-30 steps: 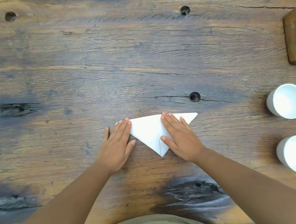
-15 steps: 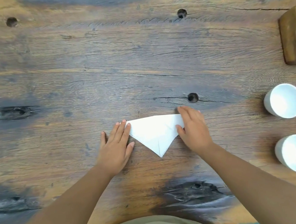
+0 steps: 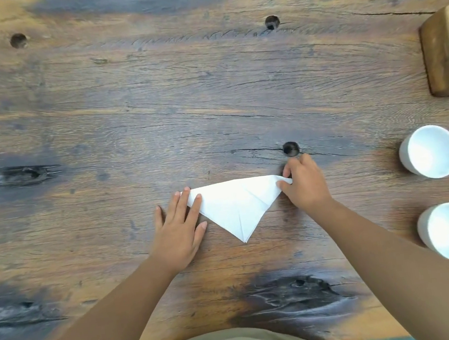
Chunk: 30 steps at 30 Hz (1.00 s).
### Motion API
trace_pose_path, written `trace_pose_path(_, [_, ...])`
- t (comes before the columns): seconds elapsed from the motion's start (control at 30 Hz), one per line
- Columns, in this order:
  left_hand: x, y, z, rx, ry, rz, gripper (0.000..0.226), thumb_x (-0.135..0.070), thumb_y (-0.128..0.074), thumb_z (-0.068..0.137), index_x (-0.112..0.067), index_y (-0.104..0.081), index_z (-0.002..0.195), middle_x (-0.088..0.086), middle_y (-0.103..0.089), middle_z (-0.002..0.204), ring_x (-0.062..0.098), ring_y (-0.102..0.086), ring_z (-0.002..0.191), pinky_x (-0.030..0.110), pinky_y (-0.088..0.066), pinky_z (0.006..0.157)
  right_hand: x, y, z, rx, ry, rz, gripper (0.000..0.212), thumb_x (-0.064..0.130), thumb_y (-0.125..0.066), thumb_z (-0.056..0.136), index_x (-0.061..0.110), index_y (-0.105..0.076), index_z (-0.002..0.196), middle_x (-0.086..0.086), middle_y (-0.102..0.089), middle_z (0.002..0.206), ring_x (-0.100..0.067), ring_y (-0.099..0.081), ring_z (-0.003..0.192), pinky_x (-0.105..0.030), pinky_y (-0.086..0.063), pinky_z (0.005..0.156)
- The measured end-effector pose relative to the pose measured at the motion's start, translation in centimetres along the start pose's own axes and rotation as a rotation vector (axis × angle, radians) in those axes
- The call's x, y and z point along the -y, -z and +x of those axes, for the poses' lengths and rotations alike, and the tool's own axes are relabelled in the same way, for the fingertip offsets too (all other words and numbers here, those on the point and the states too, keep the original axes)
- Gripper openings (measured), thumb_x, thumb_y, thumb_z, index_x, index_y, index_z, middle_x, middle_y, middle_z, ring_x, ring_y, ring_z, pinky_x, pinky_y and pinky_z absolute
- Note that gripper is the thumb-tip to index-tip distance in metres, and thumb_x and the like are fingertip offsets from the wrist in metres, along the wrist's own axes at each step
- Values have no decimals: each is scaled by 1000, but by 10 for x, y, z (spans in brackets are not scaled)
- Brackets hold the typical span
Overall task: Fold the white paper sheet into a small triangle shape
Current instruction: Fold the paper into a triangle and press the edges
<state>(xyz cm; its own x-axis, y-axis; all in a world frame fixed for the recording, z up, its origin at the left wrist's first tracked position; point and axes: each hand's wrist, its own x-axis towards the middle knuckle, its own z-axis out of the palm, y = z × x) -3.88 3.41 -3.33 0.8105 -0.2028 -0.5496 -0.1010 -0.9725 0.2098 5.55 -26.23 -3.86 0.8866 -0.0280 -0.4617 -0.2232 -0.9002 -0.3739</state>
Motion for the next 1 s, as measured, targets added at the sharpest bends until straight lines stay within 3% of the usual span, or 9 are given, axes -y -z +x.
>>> trace_pose_path(0.1, [-7, 3, -6, -6, 11, 21, 72, -55, -1, 94, -22, -13, 156, 10, -2, 165, 29, -3, 151, 55, -18, 115, 4, -1, 1, -5, -28, 162, 24, 17, -69, 81, 23, -47, 75, 4, -53, 83, -20, -52, 75, -31, -33, 61])
trace_pose_path(0.17, [-13, 6, -9, -20, 11, 38, 70, -53, -6, 95, -19, -22, 155, 16, -15, 162, 34, -17, 147, 55, -24, 112, 8, -1, 2, -6, -108, 348, 20, 17, -70, 83, 23, -51, 81, 8, -58, 78, -13, -53, 67, -29, -35, 56])
trace_pose_path(0.33, [-24, 6, -11, -30, -29, 104, 66, -50, -12, 97, -19, -31, 152, 19, -30, 154, 36, -33, 136, 52, -30, 107, 14, -4, 5, 12, -370, 897, 22, 13, -71, 86, 14, -60, 105, -13, -64, 106, -22, -62, 89, -40, -54, 78])
trace_pose_path(0.47, [-29, 1, -9, -46, -174, 156, 61, -47, -26, 98, -15, -37, 148, 20, -41, 146, 36, -45, 124, 50, -39, 100, 11, -6, 1, 11, -482, 1136, 18, 10, -67, 90, 5, -62, 107, -12, -67, 98, -21, -68, 89, -34, -59, 81])
trace_pose_path(0.57, [-33, -2, -7, -43, -249, 175, 58, -46, -35, 99, -16, -36, 149, 21, -44, 143, 36, -48, 119, 49, -42, 96, 11, -8, -3, -4, -496, 1156, 5, 6, -65, 90, 10, -65, 94, -5, -69, 87, -15, -69, 79, -25, -59, 71])
trace_pose_path(0.7, [-37, -1, -2, -40, -254, 157, 58, -46, -31, 100, -18, -33, 150, 19, -41, 145, 35, -45, 123, 48, -41, 97, 14, -9, -3, -32, -455, 1077, 16, 3, -61, 91, 13, -65, 79, -3, -66, 79, -17, -65, 78, -32, -59, 74])
trace_pose_path(1.0, [-47, 5, 12, -31, -305, 149, 57, -45, -34, 100, -15, -35, 148, 13, -38, 151, 38, -41, 130, 54, -38, 103, 22, 18, 32, -67, -346, 995, 18, 4, -63, 88, 15, -64, 75, -2, -62, 70, -20, -59, 73, -37, -54, 74])
